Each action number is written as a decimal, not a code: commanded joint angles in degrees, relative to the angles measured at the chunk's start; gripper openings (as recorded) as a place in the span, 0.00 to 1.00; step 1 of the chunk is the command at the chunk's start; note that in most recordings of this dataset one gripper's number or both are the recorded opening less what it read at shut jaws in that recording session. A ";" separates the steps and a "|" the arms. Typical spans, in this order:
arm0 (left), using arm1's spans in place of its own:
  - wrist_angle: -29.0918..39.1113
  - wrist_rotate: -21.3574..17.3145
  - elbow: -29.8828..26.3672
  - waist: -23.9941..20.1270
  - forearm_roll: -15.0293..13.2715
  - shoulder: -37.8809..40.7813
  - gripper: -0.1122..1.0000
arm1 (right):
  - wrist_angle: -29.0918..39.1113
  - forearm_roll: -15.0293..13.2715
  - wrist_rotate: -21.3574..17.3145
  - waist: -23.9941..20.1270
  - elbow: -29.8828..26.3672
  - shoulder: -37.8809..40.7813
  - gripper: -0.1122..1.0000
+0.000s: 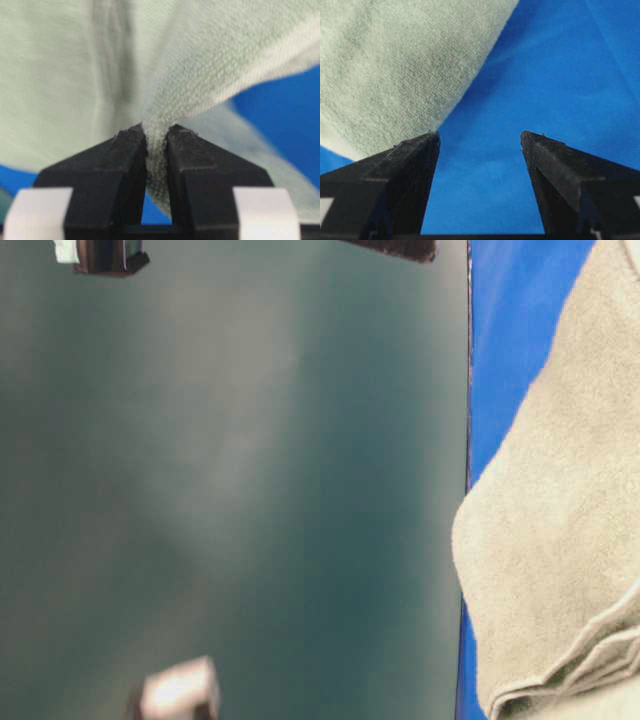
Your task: Fold a bath towel.
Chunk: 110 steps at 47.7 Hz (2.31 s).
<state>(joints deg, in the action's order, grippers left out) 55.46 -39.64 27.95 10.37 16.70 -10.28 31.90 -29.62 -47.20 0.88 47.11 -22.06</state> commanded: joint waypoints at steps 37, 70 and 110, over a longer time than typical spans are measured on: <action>-23.47 -18.98 -24.35 -18.19 -10.28 27.33 0.18 | -1.23 -2.37 0.09 -0.62 6.06 -7.91 0.67; -34.19 11.87 -15.73 -21.01 -16.08 21.27 0.88 | -1.49 -3.08 0.26 -0.62 5.80 -8.61 0.67; -49.57 36.21 22.24 -15.29 -16.96 -35.16 0.87 | -6.68 -11.43 0.62 -0.62 4.13 -19.86 0.67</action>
<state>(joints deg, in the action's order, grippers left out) 6.42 -3.60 49.13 -5.54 -0.35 -41.13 26.10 -39.73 -46.58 0.26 51.68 -39.99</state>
